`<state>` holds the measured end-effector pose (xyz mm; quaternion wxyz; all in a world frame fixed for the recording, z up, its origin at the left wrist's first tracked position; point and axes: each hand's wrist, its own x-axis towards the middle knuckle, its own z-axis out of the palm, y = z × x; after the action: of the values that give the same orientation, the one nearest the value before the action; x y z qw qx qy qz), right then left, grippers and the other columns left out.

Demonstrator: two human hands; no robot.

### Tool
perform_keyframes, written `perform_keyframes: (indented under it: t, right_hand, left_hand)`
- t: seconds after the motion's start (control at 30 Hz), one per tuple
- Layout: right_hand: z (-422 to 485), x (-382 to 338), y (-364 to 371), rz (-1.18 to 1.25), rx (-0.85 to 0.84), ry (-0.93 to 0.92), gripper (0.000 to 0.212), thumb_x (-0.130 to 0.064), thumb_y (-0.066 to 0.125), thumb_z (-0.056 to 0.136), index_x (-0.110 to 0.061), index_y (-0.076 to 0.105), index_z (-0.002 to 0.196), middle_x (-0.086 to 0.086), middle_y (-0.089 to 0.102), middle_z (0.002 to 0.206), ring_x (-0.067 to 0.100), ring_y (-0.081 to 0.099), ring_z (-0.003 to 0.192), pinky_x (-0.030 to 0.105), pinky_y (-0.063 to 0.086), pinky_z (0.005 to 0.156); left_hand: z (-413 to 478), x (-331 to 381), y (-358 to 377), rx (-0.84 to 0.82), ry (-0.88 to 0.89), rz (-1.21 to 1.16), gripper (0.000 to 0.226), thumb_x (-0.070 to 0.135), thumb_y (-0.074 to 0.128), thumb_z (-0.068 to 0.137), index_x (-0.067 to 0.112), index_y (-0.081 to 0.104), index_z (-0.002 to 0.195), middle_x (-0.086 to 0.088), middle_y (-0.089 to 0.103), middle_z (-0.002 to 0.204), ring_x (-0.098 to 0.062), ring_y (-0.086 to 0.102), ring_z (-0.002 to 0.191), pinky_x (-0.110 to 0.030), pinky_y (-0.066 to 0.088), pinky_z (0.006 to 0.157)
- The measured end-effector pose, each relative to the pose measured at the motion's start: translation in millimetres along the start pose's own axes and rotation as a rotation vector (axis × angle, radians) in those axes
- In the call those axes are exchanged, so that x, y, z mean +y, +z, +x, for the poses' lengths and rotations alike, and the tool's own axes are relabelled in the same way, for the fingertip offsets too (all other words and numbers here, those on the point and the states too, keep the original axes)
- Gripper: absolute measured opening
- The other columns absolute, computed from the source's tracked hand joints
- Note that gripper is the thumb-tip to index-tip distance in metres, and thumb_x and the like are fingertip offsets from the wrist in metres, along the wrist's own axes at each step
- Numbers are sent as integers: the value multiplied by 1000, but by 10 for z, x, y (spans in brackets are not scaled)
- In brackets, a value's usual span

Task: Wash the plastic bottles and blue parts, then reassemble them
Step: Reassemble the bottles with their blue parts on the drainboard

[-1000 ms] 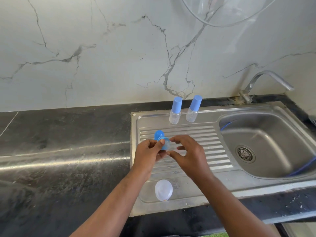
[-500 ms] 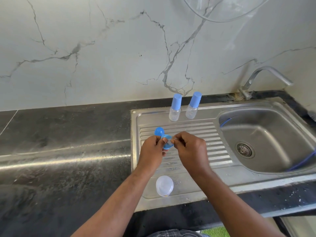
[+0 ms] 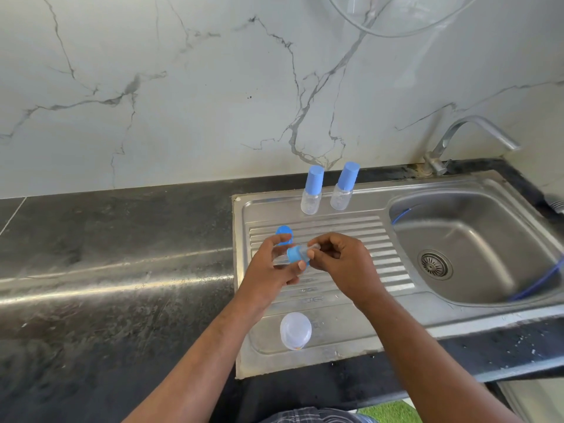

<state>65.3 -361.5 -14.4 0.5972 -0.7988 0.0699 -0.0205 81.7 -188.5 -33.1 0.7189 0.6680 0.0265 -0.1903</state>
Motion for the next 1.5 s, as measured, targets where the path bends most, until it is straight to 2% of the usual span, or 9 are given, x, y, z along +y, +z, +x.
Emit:
perform_keyframes:
  t: [0.17,0.43,0.6,0.77,0.87,0.97,1.13,1.3,1.5]
  right_hand:
    - [-28,-1,50,45,-87,19,31,-2,73,89,-17,71,115,2,74,87,19,74,85,33,63,78]
    - [73,-30,-102,-72,-197,6,9,-7,74,90,-11,72,98,6,75,83,21,75,76,43,64,75]
    - [-26,109,-40,-159,-336,-18,45,-23,81,85,-36,64,124,-11,65,117,13,69,94,35,62,82]
    - [-229,338,69,-141,-251,4,45,-18,81,82,-38,68,120,-22,68,111,7,66,105,39,59,89]
    - [-312,481,52,-119,-178,79,45,-17,81,83,-37,66,121,-20,68,112,6,68,101,38,60,89]
    - [-421,631,3,-163,-121,118,46,-16,81,83,-37,66,121,-17,66,115,4,67,100,37,57,94]
    - [-560,781,-6,-190,-138,139,47,-12,81,81,-33,66,121,-10,67,118,-10,62,101,39,57,95]
    - [-616,700,-59,-90,-77,145,41,-18,76,89,-35,61,123,-1,65,117,12,70,95,35,62,81]
    - [-596,344,-141,-114,-50,-20,46,-6,81,81,-35,66,113,-19,68,107,3,67,97,20,55,83]
  left_hand:
    - [-9,-2,3,-3,2,52,48,27,85,83,25,60,123,-6,70,116,-22,73,98,-38,62,84]
    - [-94,3,-86,-95,-32,-8,26,35,65,97,13,68,112,-10,72,90,-20,67,80,-40,57,82]
    - [-153,-33,-87,-95,-72,88,43,49,58,97,9,73,107,-11,76,91,-19,70,81,-40,59,85]
    - [-296,-126,-7,-102,-99,240,49,64,48,94,23,74,105,2,77,93,-8,71,92,-37,59,93]
    - [-364,-168,-34,-150,13,460,49,68,47,92,36,65,124,17,69,119,4,61,108,-28,50,98]
    - [-410,-317,-133,-194,-14,738,87,74,69,76,36,42,150,15,45,147,-3,46,131,-33,41,110]
    - [-502,-560,-108,-292,86,1200,86,61,82,65,40,43,138,14,46,132,-12,49,120,-36,49,95]
    - [-504,-414,-119,-22,48,731,46,41,70,82,40,49,122,12,57,116,-12,61,99,-32,55,83]
    - [-400,-118,-175,61,-49,-61,17,19,53,101,22,56,118,-12,62,122,-30,69,102,-41,62,78]
